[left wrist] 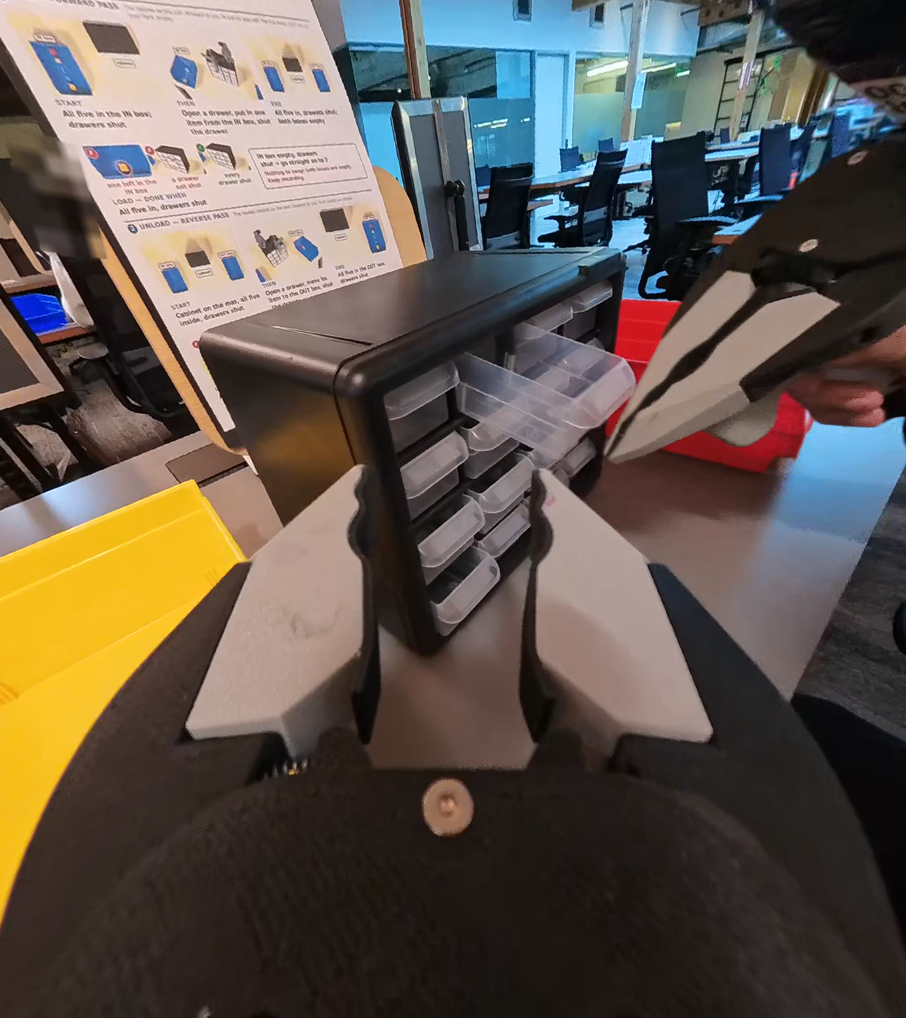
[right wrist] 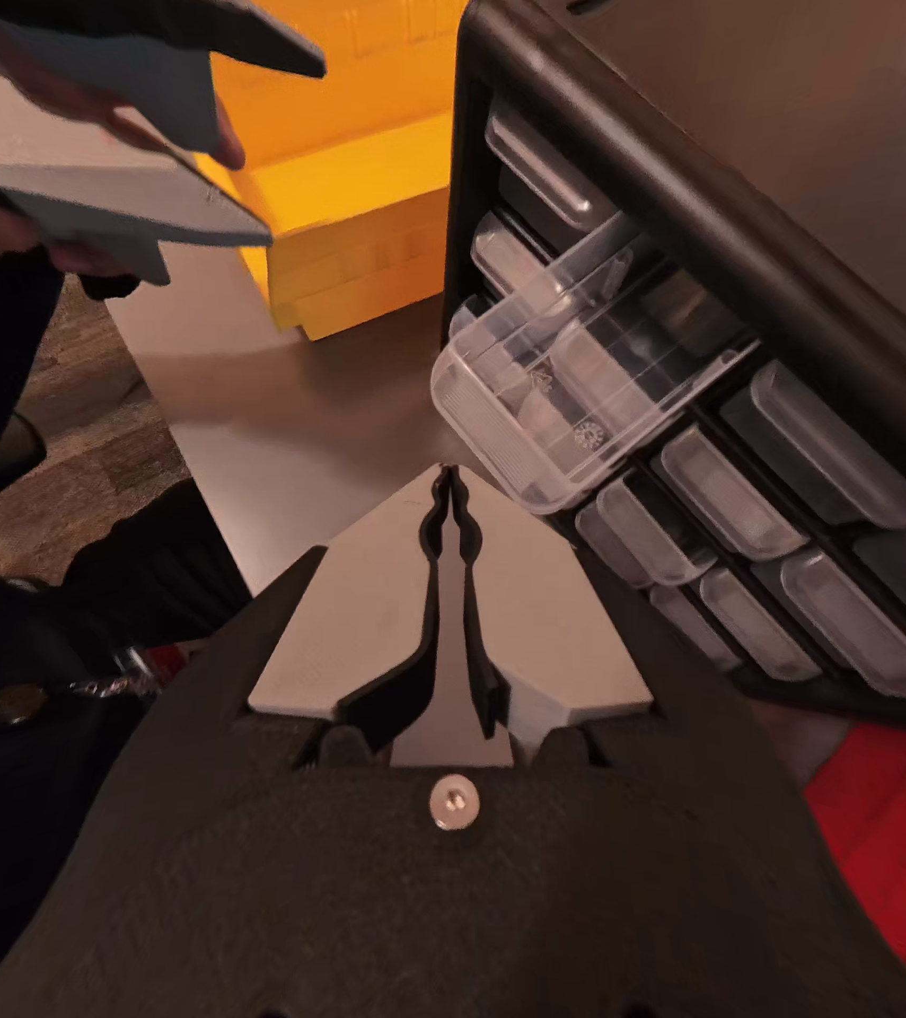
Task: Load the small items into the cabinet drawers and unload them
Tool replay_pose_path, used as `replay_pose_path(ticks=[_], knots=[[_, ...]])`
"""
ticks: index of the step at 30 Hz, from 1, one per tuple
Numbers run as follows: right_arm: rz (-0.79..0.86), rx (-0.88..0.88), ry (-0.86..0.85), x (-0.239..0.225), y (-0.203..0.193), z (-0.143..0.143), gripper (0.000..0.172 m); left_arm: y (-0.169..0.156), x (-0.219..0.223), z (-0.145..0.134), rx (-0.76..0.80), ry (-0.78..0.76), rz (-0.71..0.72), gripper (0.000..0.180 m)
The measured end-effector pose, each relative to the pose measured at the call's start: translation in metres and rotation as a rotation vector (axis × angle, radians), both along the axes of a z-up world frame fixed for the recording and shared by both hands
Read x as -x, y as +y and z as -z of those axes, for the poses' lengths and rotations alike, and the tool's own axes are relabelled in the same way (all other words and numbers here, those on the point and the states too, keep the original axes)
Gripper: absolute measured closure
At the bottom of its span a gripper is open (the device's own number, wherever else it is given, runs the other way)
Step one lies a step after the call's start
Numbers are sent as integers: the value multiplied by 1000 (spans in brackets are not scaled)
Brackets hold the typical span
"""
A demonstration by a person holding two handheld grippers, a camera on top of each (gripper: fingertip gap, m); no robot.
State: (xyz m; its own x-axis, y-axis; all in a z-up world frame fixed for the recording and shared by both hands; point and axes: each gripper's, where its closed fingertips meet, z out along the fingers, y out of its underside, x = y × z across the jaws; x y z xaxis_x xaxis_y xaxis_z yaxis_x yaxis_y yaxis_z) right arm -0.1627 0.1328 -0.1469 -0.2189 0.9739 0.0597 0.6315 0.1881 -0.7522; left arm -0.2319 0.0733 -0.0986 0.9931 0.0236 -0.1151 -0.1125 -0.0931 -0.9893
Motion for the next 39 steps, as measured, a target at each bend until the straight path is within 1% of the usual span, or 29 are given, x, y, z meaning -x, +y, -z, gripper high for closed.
replay_pose_path(ticks=[2, 7, 9, 10, 11, 13, 16, 18, 21, 24, 27, 29, 34, 36, 39], knots=[[23, -23, 31, 12, 4, -4, 172, -1, 1, 2, 10, 10, 0, 125], [146, -121, 76, 43, 33, -17, 172, 1, 1, 19, 96, 58, 15, 125], [203, -116, 85, 55, 49, -19, 172, 2, 1, 20, 103, 70, 7, 125], [201, -78, 78, 59, 49, -17, 172, 2, 1, 20, 101, 71, 9, 125], [190, -19, 73, 61, 46, -15, 172, 1, 0, 19, 98, 72, 10, 125], [173, 44, 94, 62, 39, -12, 164, 1, 3, 17, 87, 80, -8, 127], [142, 9, 119, 50, 28, -8, 165, 5, 14, 11, 34, 84, -69, 134], [120, -5, 137, 39, 20, -7, 164, 10, 21, 6, -16, 89, -128, 136], [99, 11, 147, 20, 10, -7, 163, 16, 35, 2, -78, 133, -260, 131], [64, 37, 151, 1, -3, -10, 160, 20, 36, -3, -116, 283, -360, 128], [26, 74, 168, -18, -9, -17, 158, 26, 29, -10, -137, 458, -416, 125], [3, 111, 173, -27, -10, -20, 157, 33, 23, -11, -137, 587, -428, 125], [-29, 204, 204, -40, -5, -27, 153, 52, 18, -10, -20, 1016, -460, 126], [-46, 235, 235, -45, -5, -30, 153, 56, 20, -15, 14, 1143, -476, 130], [-69, 298, 253, -50, -7, -27, 153, 63, 24, -21, 64, 1313, -492, 132]])
